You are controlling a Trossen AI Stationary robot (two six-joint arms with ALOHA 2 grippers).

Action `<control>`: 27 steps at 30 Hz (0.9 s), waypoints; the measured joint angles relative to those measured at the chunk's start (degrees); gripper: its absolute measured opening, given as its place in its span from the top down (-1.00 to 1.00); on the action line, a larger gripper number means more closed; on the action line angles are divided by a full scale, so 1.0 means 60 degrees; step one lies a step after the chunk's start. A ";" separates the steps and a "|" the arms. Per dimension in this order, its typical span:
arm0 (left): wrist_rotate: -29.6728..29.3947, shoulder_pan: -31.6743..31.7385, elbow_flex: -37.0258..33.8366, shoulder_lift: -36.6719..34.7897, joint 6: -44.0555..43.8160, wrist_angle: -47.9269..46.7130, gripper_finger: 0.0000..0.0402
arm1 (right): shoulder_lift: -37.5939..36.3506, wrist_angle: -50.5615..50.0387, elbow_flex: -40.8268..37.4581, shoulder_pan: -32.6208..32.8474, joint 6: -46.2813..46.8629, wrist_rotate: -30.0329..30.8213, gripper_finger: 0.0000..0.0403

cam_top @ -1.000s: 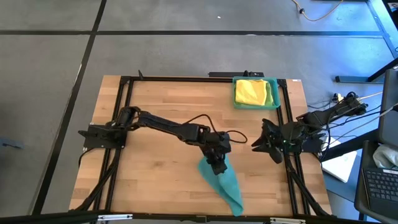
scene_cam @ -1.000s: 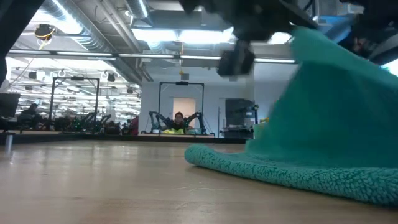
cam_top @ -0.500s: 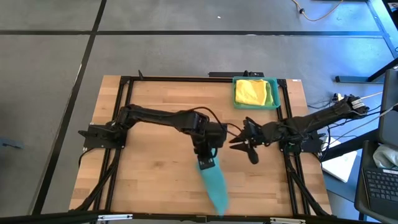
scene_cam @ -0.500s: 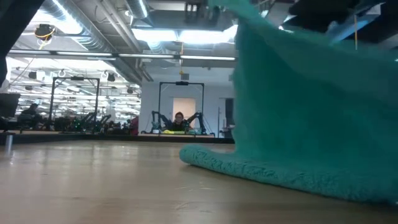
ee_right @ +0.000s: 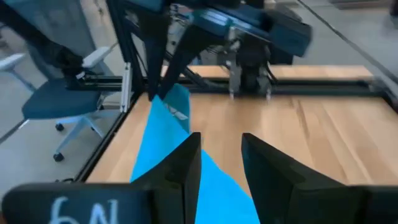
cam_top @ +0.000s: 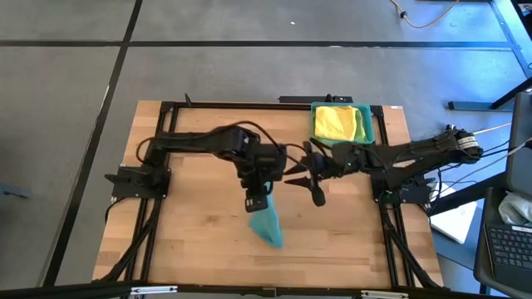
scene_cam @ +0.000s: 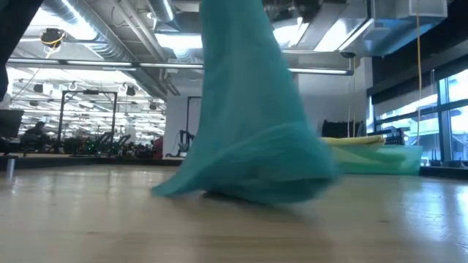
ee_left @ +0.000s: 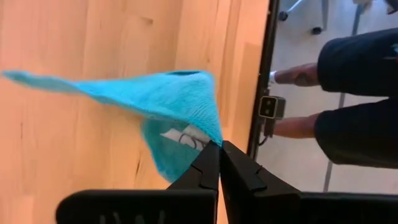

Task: Fold microfiber towels
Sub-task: Fold the blue microfiber cloth

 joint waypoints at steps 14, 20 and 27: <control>0.0407 -0.0040 -0.0015 -0.1236 0.0022 -0.0298 1.00 | 0.2995 -0.0061 0.3916 -0.0746 -0.1268 -0.3036 0.41; 0.0455 -0.0161 0.0000 -0.1425 -0.0075 -0.0505 1.00 | 0.4120 -0.0217 0.5037 -0.0749 -0.1253 -0.4495 0.41; 0.0432 -0.0401 -0.0011 -0.1688 -0.0321 -0.0489 1.00 | 0.4682 -0.0271 0.5347 -0.0772 -0.1276 -0.5061 0.41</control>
